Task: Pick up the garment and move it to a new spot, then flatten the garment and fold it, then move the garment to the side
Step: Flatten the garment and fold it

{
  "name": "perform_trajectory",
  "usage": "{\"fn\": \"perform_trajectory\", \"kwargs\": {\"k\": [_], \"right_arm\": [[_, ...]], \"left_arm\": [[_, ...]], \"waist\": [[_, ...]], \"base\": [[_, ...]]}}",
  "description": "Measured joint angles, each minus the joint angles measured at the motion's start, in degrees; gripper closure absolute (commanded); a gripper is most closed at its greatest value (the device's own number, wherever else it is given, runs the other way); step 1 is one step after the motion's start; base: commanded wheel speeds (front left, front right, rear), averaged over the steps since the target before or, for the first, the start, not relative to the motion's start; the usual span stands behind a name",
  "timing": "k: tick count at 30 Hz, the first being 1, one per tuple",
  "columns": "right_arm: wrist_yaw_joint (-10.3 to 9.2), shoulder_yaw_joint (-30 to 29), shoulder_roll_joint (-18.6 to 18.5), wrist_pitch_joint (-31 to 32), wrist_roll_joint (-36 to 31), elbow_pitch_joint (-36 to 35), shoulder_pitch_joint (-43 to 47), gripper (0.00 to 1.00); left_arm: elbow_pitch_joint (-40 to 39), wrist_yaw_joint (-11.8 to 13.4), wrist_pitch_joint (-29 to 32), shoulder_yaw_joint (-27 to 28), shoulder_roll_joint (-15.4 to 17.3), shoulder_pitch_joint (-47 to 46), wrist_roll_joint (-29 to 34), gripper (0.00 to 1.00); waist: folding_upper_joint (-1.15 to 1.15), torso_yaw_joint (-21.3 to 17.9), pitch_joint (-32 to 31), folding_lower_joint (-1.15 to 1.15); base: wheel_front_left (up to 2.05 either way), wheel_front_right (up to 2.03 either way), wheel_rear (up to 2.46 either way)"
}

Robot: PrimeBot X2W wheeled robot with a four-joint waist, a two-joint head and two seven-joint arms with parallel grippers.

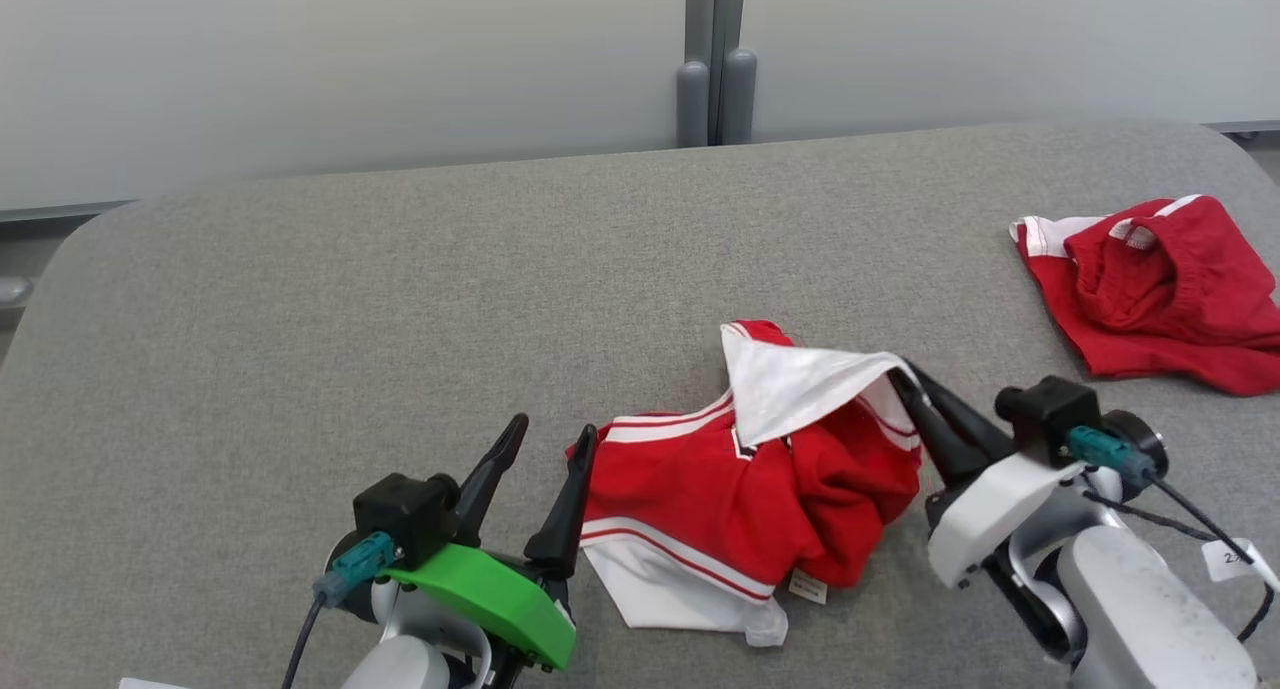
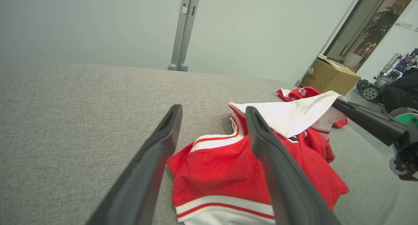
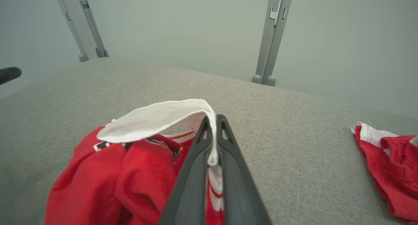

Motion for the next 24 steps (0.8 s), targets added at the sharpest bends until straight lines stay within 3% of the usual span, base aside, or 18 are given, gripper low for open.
{"fn": "perform_trajectory", "kwargs": {"k": [6, 11, 24], "right_arm": [[-1.86, -5.69, -2.41, -0.25, 1.53, 1.81, -2.37, 1.00], [-1.98, -8.20, -5.81, 0.16, 1.53, 4.21, -6.02, 1.00], [-0.35, -5.49, -6.99, -0.42, -0.60, 2.05, -22.44, 1.00]], "left_arm": [[-1.22, 0.92, -0.07, 0.49, 0.30, 1.25, -0.09, 0.00], [-1.81, 0.92, 0.16, -0.03, 0.37, 1.33, -0.08, 0.00], [-2.19, 0.86, 0.36, -0.67, 0.34, 1.32, -0.08, 0.00]], "waist": [[0.00, -1.15, 0.27, 0.00], [0.00, -1.87, 1.17, 0.00], [0.00, -0.78, 1.43, 0.00]], "base": [[0.00, 0.00, 0.00], [0.00, 0.00, 0.00], [0.00, 0.00, 0.00]]}}
